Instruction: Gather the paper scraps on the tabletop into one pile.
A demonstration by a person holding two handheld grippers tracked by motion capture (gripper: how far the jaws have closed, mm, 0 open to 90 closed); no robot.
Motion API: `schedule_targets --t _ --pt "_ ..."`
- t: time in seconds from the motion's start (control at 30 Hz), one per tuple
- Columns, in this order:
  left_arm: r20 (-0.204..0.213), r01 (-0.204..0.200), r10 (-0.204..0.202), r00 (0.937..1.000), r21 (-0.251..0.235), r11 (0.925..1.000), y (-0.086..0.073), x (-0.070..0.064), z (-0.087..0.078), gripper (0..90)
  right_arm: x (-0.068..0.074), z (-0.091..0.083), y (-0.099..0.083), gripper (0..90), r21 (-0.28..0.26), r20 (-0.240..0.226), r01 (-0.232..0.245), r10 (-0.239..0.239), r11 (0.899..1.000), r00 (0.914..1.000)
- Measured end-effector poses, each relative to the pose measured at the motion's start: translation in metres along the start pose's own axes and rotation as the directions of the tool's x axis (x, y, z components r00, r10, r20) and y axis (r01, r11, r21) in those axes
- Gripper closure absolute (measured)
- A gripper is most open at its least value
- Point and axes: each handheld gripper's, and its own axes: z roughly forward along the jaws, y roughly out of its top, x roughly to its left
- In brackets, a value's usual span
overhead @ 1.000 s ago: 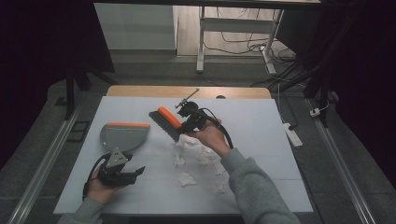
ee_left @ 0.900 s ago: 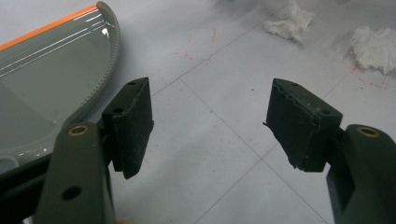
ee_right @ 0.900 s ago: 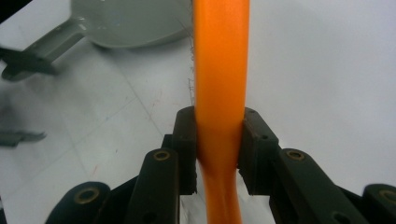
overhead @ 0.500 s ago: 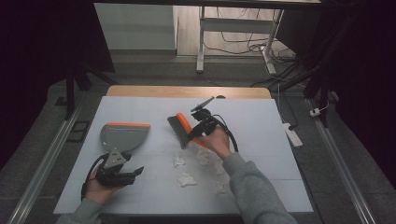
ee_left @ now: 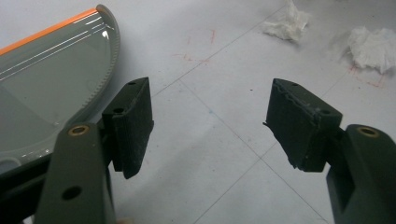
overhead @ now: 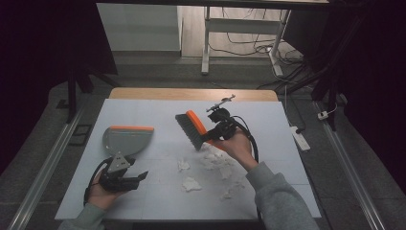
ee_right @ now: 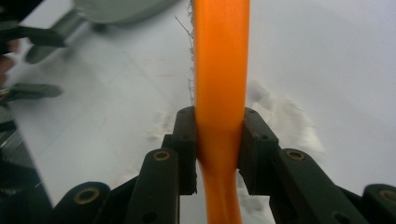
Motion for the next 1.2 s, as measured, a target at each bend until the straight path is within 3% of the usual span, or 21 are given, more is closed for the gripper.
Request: schedule_targets --t 0.17,0.37,0.43,0.5,0.6,0.7,0.8,0.93,1.07,1.2 --pt "-0.003 0.002 -0.002 1.0000 -0.004 1.0000 0.000 0.000 -0.001 32.3 0.032 0.007 0.000 70.5 0.044 -0.033 0.082 -0.080 0.996 0.9962" --pt "-0.006 0.008 -0.008 1.0000 -0.005 1.0000 -0.001 0.001 -0.002 32.3 0.057 0.042 -0.008 70.4 0.133 -0.108 0.133 -0.119 0.982 0.9870" --pt "-0.004 0.008 -0.008 1.0000 -0.005 1.0000 -0.002 0.001 -0.002 32.3 0.060 0.054 -0.010 70.4 0.163 -0.124 0.152 -0.133 0.975 0.9834" --pt "-0.005 0.009 -0.009 0.9999 -0.003 1.0000 -0.002 0.002 -0.002 32.3 0.061 0.064 -0.011 70.4 0.193 -0.110 0.179 -0.160 0.965 0.9810" --pt "-0.004 0.008 -0.008 1.0000 -0.003 1.0000 -0.002 0.001 -0.002 32.3 0.050 0.071 -0.010 70.4 0.218 -0.068 0.159 -0.148 0.963 0.9867" --pt "-0.002 0.006 -0.006 1.0000 -0.001 1.0000 -0.003 0.002 -0.002 32.3 0.031 0.064 -0.010 70.4 0.213 -0.025 0.092 -0.088 0.973 0.9958" --pt "-0.001 0.010 -0.010 1.0000 0.001 1.0000 -0.003 0.003 -0.001 32.3 0.013 0.049 -0.014 70.5 0.202 0.043 0.043 -0.053 0.978 0.9977" --pt "0.000 0.006 -0.006 1.0000 0.002 1.0000 -0.002 0.002 0.000 32.4 -0.004 0.024 -0.020 70.4 0.136 0.028 -0.011 0.007 0.991 0.9996" --pt "-0.004 0.002 -0.002 1.0000 0.004 1.0000 -0.002 0.001 0.000 32.2 0.004 -0.005 -0.022 70.4 0.045 0.021 0.027 -0.028 0.999 0.9994" --pt "-0.006 0.008 -0.008 0.9999 0.004 1.0000 -0.002 0.002 0.000 32.2 0.016 -0.021 -0.027 70.5 0.016 -0.003 0.083 -0.083 0.996 0.9966"
